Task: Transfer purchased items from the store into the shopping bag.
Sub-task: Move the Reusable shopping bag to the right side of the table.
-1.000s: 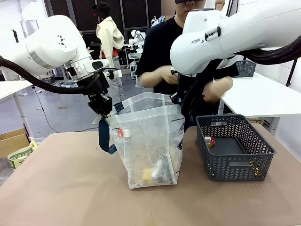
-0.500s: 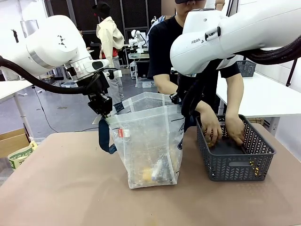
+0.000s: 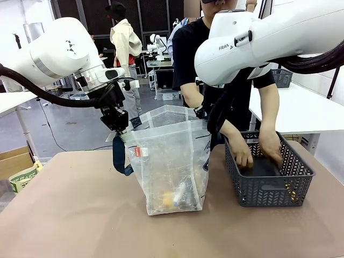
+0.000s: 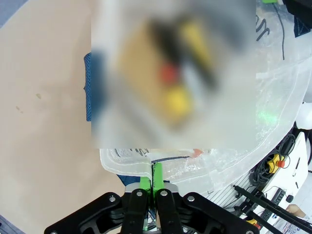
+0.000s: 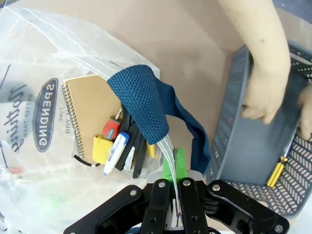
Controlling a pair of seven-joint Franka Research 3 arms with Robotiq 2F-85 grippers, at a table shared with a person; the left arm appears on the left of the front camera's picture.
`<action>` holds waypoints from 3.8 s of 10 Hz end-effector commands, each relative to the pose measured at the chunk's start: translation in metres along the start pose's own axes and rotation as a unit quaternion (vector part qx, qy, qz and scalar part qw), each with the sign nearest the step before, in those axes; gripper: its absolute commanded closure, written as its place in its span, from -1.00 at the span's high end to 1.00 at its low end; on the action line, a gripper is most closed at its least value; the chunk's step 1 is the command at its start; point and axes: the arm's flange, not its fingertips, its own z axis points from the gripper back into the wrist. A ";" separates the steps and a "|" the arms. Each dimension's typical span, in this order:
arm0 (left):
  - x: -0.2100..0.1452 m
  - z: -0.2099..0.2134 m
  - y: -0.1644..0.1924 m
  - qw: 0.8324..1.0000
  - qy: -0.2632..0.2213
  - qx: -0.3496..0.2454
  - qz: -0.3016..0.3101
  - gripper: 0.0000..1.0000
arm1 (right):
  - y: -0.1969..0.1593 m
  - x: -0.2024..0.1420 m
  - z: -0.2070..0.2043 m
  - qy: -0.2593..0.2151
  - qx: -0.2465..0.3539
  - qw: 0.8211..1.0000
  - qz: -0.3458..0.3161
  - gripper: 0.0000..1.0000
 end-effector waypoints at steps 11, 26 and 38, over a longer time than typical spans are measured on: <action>-0.003 -0.001 0.000 1.000 -0.008 -0.002 0.001 -1.00 | -0.001 -0.003 -0.002 0.000 -0.002 1.000 -0.004 -1.00; -0.003 -0.001 0.000 1.000 -0.008 -0.002 0.001 -1.00 | -0.001 -0.003 -0.002 0.000 -0.002 1.000 -0.004 -1.00; -0.003 -0.001 0.000 1.000 -0.008 -0.002 0.001 -1.00 | -0.001 -0.003 -0.002 0.000 -0.002 1.000 -0.004 -1.00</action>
